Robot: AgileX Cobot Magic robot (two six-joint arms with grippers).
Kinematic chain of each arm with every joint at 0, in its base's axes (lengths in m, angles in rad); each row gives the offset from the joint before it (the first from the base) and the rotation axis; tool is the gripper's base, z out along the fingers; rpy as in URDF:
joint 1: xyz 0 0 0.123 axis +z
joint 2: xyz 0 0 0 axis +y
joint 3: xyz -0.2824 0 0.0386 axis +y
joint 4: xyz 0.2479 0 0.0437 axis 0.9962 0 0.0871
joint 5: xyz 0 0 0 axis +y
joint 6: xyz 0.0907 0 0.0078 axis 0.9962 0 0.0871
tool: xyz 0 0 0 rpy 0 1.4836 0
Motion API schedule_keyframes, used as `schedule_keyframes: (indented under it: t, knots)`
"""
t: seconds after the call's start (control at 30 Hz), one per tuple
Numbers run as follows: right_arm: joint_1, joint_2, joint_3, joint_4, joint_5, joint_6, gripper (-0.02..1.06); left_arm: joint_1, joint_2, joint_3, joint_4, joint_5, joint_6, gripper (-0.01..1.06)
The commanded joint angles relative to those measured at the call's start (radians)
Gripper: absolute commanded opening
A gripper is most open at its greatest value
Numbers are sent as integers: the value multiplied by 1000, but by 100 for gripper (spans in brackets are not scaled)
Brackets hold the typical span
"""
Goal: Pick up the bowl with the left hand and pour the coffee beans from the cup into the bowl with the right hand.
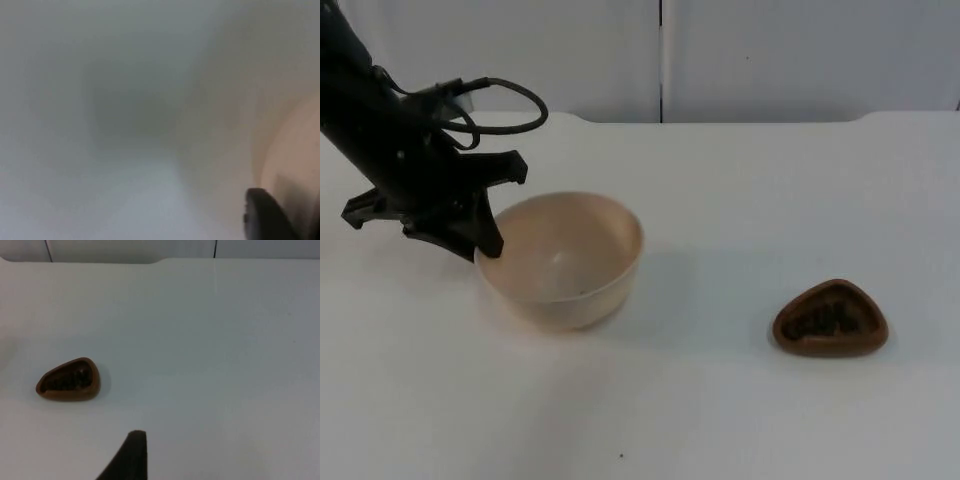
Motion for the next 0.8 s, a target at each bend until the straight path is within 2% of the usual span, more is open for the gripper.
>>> schedule_keyframes:
  t: [0.0,0.2,0.47,0.57,0.77]
  knots:
    - [-6,-4,10,-4,-5,0,105,-6,-2,-3,1,-6,2,2]
    - [-6,-4,10,-4,-5,0,105,-6,-2,-3,-21,17,-1,0]
    - [-6,-4,10,-4,-5,0,105,-6,-106,0,20,100,-85,0]
    - [-6,-4,10,-4,-5,0,105,-6,-157,26,45,99,-127,0]
    - [-6,-4,10,-4,-5,0,105,-13,-285,176,68,50,-168,0]
